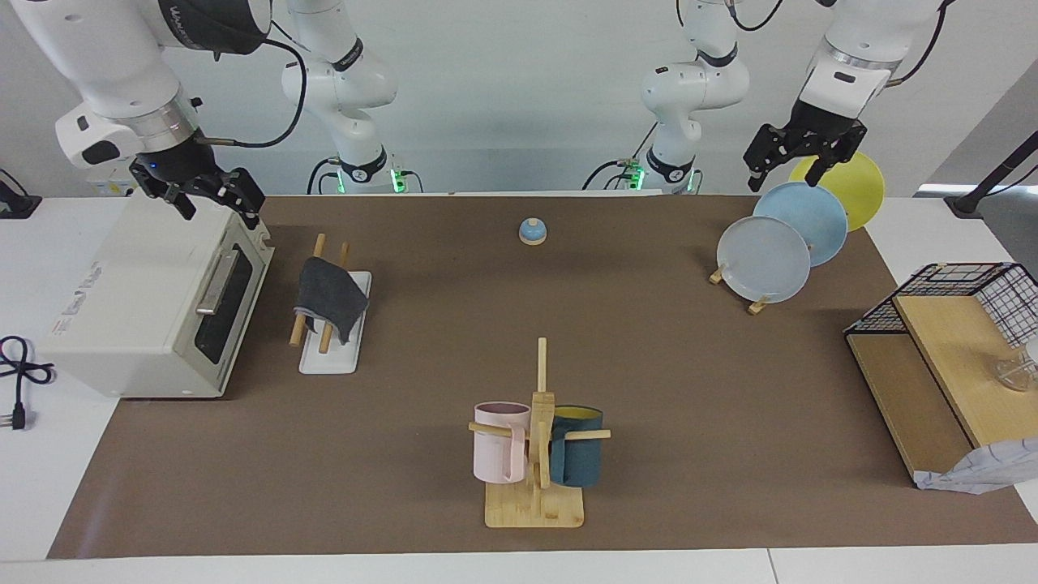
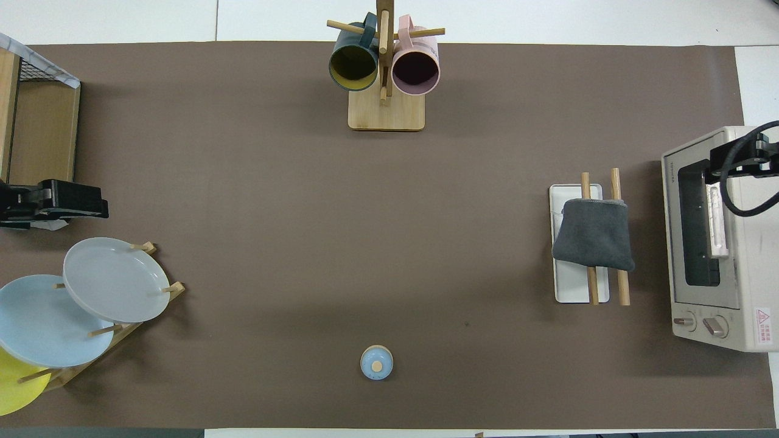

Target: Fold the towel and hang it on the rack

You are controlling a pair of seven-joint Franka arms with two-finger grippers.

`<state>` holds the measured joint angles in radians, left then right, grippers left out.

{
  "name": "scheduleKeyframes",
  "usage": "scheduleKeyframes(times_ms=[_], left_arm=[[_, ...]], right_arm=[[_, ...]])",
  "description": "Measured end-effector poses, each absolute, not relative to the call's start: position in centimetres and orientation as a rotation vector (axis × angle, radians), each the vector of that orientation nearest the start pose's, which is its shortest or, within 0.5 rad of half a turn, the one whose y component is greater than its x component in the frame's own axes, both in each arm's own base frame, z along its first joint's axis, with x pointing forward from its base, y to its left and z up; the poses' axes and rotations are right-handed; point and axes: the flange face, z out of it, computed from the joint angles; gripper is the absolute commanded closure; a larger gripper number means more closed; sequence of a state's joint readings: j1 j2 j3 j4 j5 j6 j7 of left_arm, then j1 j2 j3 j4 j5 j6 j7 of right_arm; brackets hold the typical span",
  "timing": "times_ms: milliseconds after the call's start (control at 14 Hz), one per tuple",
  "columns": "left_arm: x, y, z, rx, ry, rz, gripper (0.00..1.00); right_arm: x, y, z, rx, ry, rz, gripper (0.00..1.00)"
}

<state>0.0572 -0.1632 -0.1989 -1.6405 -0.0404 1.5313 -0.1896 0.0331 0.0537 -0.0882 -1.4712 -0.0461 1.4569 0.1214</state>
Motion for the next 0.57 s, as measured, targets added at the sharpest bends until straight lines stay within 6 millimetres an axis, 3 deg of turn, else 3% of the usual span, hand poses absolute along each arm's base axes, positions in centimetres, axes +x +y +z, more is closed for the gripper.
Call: scheduleKeyframes(times_ms=[214,571], left_arm=[[48.35,-8.5,68.47,-3.154,-0.074,-0.117,0.0],[48.18,-8.5,68.66,-3.153,-0.074,-0.122,0.0]], right_arm=[[55.86,-3.41,63.16,-3.18,0.266,0.106,0.0],[55.83,-3.91,63.17,-3.18,0.272,0.106,0.0]])
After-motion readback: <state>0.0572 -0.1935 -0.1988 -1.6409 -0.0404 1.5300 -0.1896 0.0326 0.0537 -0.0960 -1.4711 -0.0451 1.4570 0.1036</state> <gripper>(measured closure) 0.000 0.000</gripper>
